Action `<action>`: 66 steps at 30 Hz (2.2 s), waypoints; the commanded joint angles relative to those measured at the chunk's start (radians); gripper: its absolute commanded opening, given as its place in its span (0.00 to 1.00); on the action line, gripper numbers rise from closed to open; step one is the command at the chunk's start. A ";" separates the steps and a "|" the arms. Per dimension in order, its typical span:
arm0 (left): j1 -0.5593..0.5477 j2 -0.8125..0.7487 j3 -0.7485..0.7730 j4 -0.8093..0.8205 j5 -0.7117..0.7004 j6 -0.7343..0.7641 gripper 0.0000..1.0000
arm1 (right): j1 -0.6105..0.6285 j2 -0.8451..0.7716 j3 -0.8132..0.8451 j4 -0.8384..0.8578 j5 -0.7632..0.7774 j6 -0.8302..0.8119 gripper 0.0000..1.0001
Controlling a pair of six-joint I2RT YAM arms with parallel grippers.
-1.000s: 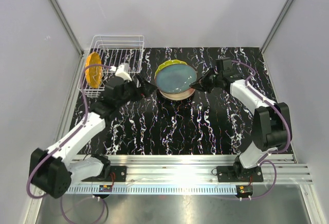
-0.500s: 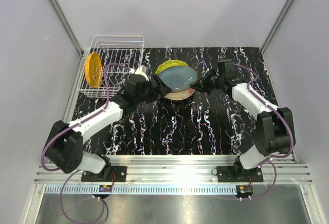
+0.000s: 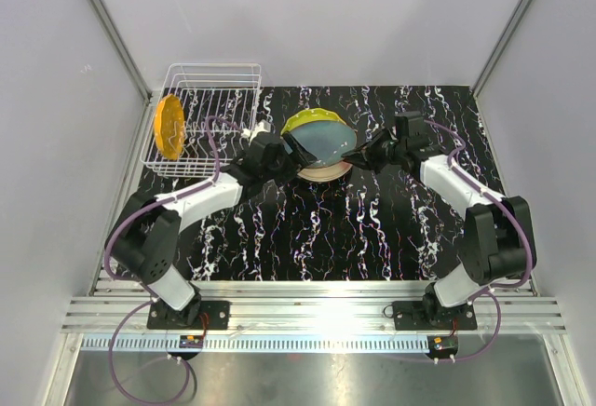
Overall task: Load the plates into the dish rack
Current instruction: Pass the plate from the right arm to the left
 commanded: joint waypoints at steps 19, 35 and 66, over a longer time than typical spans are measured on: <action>-0.010 0.004 0.103 0.025 -0.138 -0.013 0.29 | 0.004 -0.139 -0.123 0.189 -0.142 -0.011 0.00; -0.009 0.041 0.341 -0.068 -0.193 0.043 0.00 | 0.004 0.018 -0.019 0.191 -0.152 -0.173 0.38; 0.161 -0.255 0.444 -0.024 -0.154 0.588 0.00 | 0.003 -0.231 0.055 -0.050 -0.108 -0.305 0.62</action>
